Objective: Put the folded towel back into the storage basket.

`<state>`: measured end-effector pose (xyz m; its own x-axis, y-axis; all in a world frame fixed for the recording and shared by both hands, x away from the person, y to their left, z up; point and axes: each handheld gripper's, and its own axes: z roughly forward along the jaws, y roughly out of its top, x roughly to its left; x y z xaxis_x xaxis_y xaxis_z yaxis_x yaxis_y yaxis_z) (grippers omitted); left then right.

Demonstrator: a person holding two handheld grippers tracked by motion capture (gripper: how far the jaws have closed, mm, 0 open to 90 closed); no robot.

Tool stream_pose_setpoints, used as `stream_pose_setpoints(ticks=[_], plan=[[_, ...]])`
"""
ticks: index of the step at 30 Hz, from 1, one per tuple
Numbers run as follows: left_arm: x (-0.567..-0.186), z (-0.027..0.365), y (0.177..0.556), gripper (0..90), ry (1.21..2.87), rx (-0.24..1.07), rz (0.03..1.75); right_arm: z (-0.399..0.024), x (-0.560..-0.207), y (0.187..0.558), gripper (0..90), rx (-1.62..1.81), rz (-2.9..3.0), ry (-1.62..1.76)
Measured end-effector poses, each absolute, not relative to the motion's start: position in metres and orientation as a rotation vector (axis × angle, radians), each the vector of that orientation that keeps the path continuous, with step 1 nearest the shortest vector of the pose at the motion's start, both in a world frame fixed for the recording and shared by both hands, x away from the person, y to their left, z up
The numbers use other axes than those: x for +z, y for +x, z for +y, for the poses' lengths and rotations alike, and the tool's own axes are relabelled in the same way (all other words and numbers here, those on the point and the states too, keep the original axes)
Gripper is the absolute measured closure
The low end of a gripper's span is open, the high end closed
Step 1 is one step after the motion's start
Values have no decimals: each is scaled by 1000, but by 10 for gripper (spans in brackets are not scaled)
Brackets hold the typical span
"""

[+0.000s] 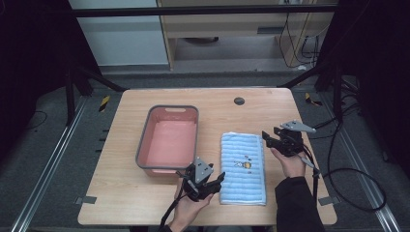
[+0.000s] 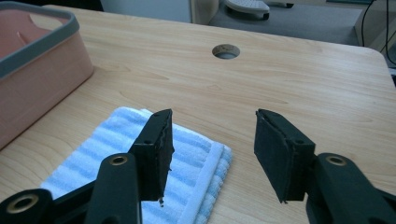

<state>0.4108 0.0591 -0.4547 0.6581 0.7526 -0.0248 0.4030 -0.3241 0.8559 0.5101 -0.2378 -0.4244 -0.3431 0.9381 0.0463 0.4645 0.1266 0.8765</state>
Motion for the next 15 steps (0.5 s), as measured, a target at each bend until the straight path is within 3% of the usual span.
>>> stream_pose_setpoints(ticks=[15], plan=[[-481,48,408,494,2014,439,909,-227,-453,526,498,1066,1951,1363]])
